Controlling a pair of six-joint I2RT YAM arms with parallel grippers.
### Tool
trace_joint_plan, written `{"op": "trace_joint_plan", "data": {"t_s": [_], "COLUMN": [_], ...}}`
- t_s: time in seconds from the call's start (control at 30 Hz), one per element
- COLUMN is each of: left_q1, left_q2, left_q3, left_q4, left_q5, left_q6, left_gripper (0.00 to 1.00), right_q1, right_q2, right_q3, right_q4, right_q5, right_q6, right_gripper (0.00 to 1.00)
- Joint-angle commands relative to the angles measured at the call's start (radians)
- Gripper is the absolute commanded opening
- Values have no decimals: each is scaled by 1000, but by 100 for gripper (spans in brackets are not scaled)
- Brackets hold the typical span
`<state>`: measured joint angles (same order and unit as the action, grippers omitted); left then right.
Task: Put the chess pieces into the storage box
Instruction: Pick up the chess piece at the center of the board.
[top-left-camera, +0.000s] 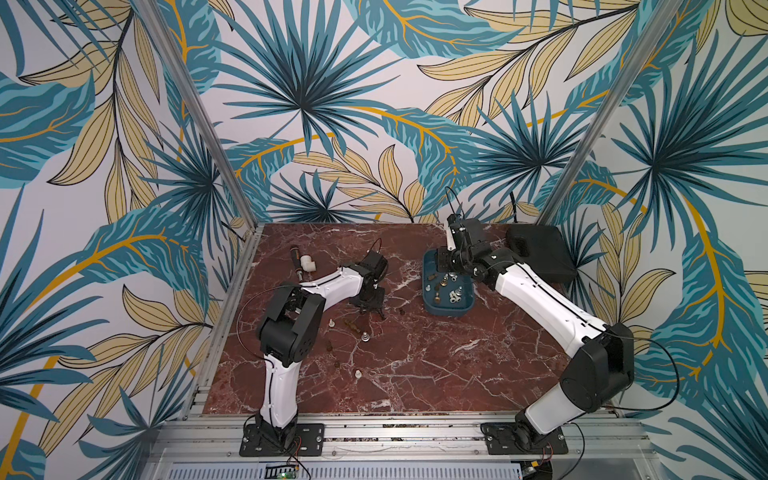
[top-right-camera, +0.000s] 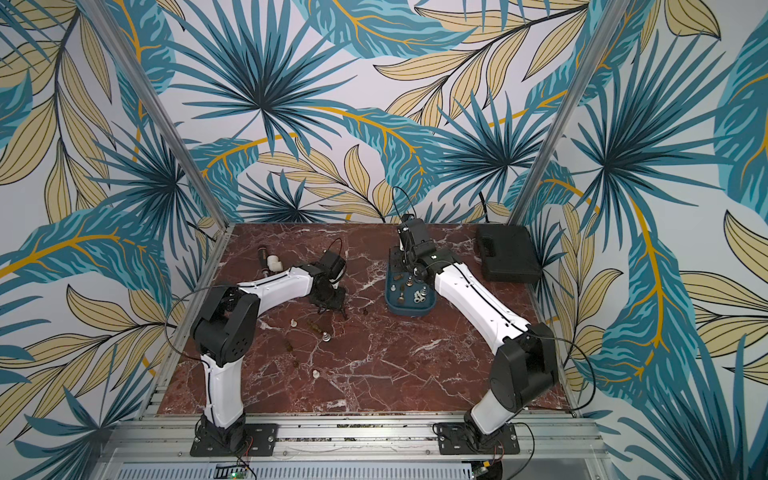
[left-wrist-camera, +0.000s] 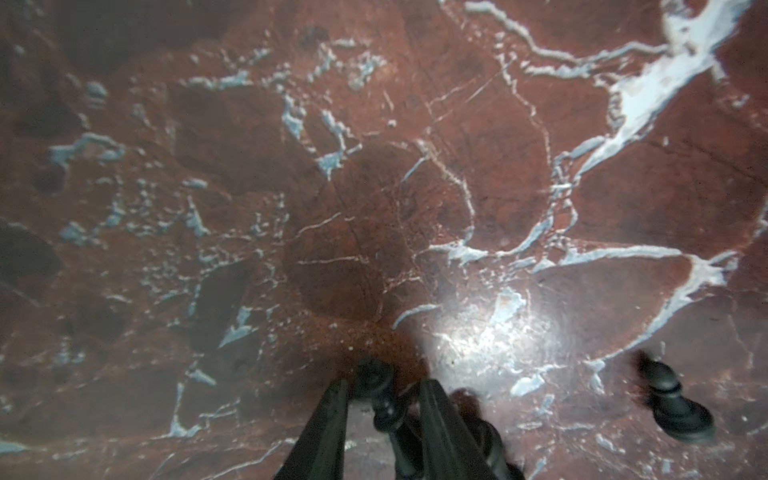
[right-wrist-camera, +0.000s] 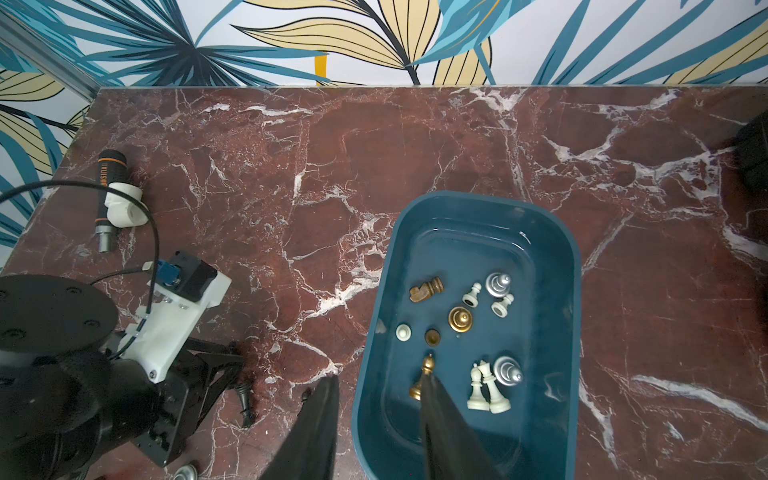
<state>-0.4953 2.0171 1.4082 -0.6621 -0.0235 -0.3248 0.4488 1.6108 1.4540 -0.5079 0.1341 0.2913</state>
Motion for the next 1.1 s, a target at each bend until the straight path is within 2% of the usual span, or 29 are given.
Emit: {"op": "trace_joint_plan", "data": {"t_s": [0.0, 0.23, 0.3, 0.4, 0.5, 0.67, 0.7, 0.97, 1.07], "left_q1": [8, 8, 12, 14, 8, -55, -74, -180, -223], "left_q2": [17, 3, -1, -22, -79, -147, -144, -1, 74], "left_q3": [13, 24, 34, 60, 92, 185, 217, 400, 479], "left_q4": [-16, -32, -41, -60, -61, -2, 10, 167, 161], "left_q5": [-4, -25, -51, -83, -67, -41, -7, 14, 25], "left_q6": [11, 26, 30, 35, 26, 43, 52, 79, 87], "left_gripper": [28, 8, 5, 4, 4, 4, 4, 6, 6], "right_q1": [6, 5, 5, 6, 6, 7, 6, 1, -2], "right_q2": [18, 14, 12, 8, -11, -88, -109, -294, -357], "right_q3": [26, 28, 25, 24, 16, -30, -41, -166, -205], "right_q4": [-21, -21, -21, -23, -24, 11, 17, 46, 47], "right_q5": [3, 3, 4, 6, 20, 76, 92, 228, 259], "right_q6": [-15, -14, -12, -15, -17, -25, -27, -56, -65], "right_gripper": [38, 38, 38, 38, 38, 38, 38, 38, 38]}}
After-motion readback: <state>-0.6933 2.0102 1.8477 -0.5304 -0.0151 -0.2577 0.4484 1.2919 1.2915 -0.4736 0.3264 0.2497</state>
